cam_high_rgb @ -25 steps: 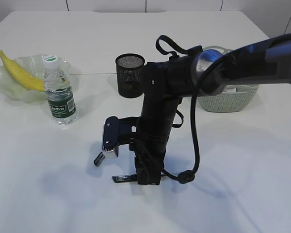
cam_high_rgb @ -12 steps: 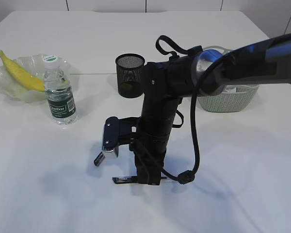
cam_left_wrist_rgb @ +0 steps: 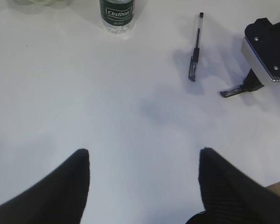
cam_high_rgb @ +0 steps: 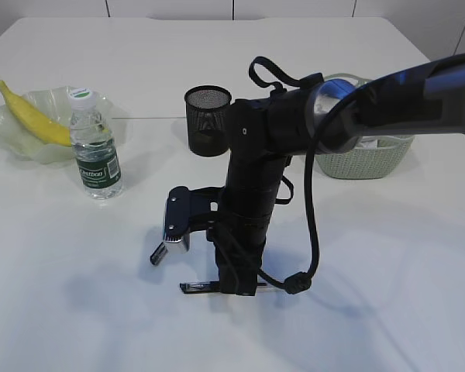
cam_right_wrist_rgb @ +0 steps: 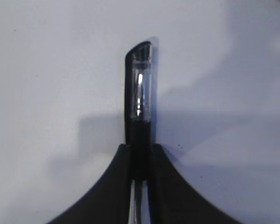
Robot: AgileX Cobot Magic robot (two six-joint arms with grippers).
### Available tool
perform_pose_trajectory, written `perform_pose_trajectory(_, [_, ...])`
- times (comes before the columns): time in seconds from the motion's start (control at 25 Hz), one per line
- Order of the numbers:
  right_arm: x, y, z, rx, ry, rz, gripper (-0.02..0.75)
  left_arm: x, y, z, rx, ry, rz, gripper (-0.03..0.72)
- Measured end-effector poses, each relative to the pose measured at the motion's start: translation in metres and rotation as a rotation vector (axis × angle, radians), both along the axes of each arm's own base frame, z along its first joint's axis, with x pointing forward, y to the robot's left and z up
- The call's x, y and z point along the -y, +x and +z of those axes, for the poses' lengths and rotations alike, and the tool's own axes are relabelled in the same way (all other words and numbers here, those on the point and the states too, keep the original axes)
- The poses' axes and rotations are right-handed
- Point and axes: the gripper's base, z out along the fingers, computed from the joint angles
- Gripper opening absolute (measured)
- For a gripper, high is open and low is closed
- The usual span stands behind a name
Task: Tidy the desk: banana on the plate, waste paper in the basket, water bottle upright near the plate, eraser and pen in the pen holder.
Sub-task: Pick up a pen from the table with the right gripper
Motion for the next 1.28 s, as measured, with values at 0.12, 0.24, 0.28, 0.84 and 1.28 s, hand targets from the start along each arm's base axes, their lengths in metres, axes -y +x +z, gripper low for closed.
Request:
perform_pose_trajectory(0.12, [0.0, 0.0, 0.0, -0.002, 0.001, -0.001, 0.043, 0.0, 0.0, 0.0, 0.0, 0.0, 0.0, 0.517])
perform_pose_trajectory(0.24, [-0.001, -0.001, 0.0, -0.008, 0.006, -0.005, 0.043, 0.0, 0.0, 0.0, 0.0, 0.0, 0.0, 0.517])
perform_pose_trajectory(0.28, [-0.001, -0.001, 0.001, -0.012, 0.007, -0.005, 0.043, 0.0, 0.0, 0.0, 0.0, 0.0, 0.0, 0.517])
perform_pose_trajectory(0.84, [0.003, -0.001, 0.026, 0.008, 0.046, -0.022, 0.043, 0.0, 0.0, 0.0, 0.0, 0.0, 0.0, 0.517])
perform_pose_trajectory(1.28, [0.052, 0.028, 0.064, 0.041, 0.15, -0.202, 0.043, 0.0, 0.0, 0.0, 0.0, 0.0, 0.0, 0.517])
